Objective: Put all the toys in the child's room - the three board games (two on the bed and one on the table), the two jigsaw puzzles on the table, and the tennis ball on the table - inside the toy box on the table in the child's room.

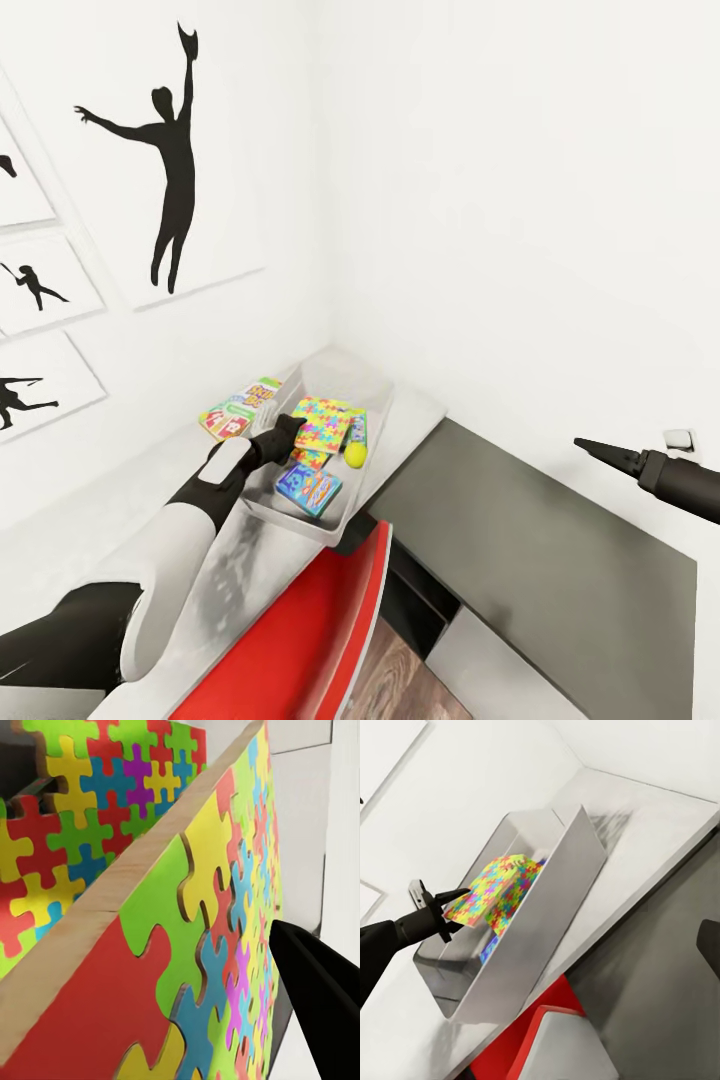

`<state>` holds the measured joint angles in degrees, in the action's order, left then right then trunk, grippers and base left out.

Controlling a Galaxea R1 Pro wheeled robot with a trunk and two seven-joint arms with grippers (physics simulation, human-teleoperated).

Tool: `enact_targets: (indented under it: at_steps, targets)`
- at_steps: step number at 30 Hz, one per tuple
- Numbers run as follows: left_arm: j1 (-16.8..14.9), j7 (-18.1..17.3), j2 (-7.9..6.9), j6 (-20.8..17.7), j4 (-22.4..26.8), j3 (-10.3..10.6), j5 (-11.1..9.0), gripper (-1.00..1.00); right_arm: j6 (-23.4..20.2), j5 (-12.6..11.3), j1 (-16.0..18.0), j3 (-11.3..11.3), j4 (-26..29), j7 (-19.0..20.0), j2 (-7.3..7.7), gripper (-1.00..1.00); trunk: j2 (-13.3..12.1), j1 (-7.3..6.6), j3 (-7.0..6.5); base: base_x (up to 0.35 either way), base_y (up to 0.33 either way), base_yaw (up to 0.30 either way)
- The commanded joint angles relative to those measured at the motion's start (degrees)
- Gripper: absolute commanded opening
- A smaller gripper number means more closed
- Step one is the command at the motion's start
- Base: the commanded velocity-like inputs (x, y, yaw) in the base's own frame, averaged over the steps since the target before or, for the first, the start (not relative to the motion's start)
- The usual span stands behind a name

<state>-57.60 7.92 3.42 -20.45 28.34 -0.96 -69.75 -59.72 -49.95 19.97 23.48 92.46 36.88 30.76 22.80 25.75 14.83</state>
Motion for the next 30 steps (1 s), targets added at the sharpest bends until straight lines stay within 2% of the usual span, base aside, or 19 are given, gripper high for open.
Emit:
enact_targets:
  at_steps: [1, 19, 30]
  targets:
    - [-0.07, 0.61, -0.02, -0.20, 0.13, -0.09, -0.56, -1.00, -0.28, 0.29, 0.07, 0.07, 0.00, 0.38, 0.00, 1.00, 0.11, 0.03, 0.12, 0.000, 0.000, 0.000]
    - [-0.72, 0.61, -0.16, -0.20, 0.13, -0.08, -0.56, -1.00, -0.28, 0.29, -0.01, 0.22, 0.02, 0.40, 0.07, 1.00, 0.11, 0.03, 0.20, 0.000, 0.000, 0.000]
    - [-0.83, 0.61, -0.17, -0.20, 0.13, -0.06, -0.59, -1.00, -0.28, 0.29, -0.02, 0.24, 0.03, 0.41, 0.10, 1.00, 0.11, 0.03, 0.90, 0.000, 0.000, 0.000]
